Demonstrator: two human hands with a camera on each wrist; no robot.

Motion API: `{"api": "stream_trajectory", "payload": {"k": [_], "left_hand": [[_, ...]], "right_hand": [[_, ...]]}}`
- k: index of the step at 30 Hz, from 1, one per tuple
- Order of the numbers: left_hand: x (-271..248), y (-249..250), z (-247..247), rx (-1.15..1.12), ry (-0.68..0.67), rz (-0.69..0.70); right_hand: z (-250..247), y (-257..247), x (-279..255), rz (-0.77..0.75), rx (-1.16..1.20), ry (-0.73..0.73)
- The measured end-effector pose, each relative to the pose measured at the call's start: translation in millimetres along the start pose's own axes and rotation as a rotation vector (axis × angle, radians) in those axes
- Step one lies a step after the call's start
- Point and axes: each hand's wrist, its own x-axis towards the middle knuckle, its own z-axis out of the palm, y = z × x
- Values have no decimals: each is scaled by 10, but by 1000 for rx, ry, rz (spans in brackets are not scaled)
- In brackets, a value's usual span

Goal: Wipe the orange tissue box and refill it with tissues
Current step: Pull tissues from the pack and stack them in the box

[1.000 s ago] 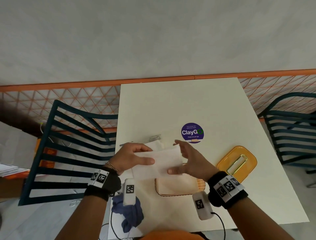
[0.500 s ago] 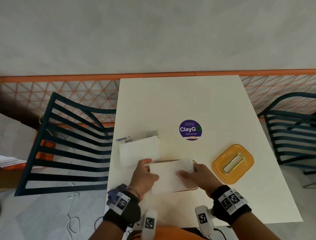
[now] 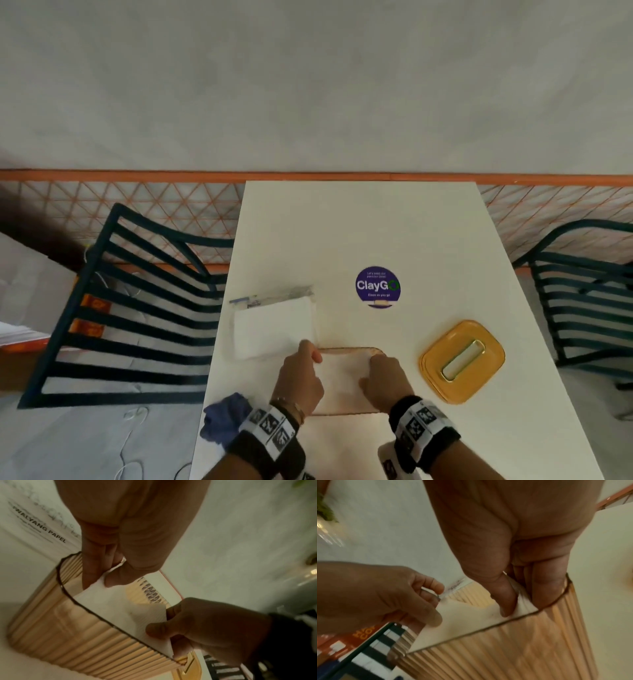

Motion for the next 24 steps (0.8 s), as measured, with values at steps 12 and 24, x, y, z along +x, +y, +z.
{"api": "stream_trajectory", "payload": {"k": [12,24], "left_hand": [[-55,82,7,328,122,122],[173,199,351,717,-450,236]], "right_hand": [[-278,161,-99,-52,-27,223],[-437,481,7,-55,193,12]]}}
